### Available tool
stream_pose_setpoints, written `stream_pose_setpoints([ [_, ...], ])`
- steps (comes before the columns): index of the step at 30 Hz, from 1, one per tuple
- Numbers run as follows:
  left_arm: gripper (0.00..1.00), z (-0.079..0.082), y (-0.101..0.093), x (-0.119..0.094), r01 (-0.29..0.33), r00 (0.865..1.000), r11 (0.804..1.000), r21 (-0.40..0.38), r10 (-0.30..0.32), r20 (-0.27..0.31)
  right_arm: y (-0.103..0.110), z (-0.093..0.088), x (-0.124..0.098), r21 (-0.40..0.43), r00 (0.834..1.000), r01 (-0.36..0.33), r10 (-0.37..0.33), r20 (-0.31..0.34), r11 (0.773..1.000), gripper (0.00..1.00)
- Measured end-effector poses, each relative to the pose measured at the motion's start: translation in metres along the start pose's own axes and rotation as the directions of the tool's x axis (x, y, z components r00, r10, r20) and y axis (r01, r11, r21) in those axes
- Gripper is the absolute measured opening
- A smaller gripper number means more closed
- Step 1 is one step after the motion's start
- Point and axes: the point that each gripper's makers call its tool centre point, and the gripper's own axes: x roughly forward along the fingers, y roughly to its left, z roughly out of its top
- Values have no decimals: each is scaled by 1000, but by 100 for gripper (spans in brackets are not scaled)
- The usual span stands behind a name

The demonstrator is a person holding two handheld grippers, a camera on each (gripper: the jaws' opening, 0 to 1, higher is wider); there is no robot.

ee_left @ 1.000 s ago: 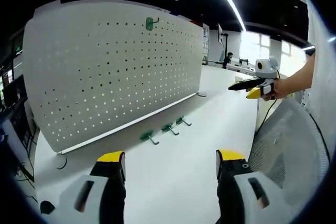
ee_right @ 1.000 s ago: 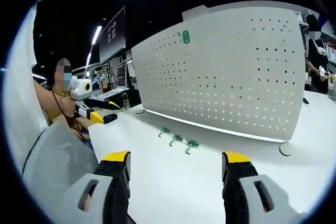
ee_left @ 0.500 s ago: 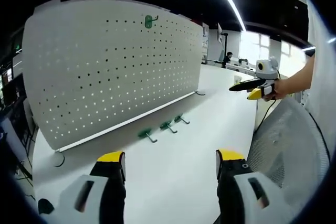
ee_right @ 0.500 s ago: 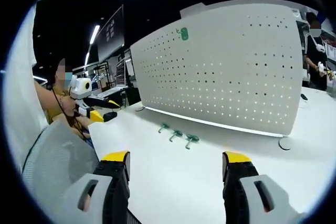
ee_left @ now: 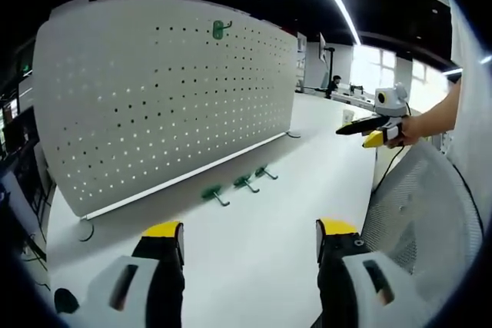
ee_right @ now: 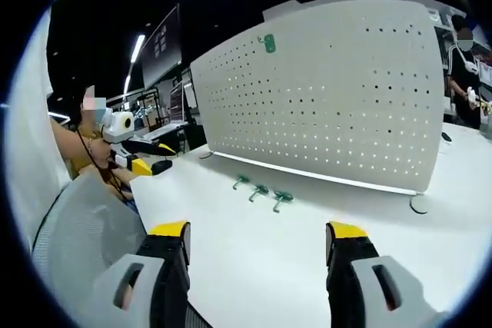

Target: Insert the hook assembly into the mounting plate slot until the hook locks in place.

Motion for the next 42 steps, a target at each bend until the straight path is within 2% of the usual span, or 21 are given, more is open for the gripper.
stream_pose_setpoints([
  [22, 72, -1, 0, 5, 7, 1000, 1000, 8, -7, -24, 0, -4, -1, 3, 1000, -5, 5, -14, 1000, 69],
  [42, 72, 6, 16, 33, 80, 986, 991, 108, -63, -155, 3, -5, 2, -20, 999, -16, 15, -38, 1000, 68],
])
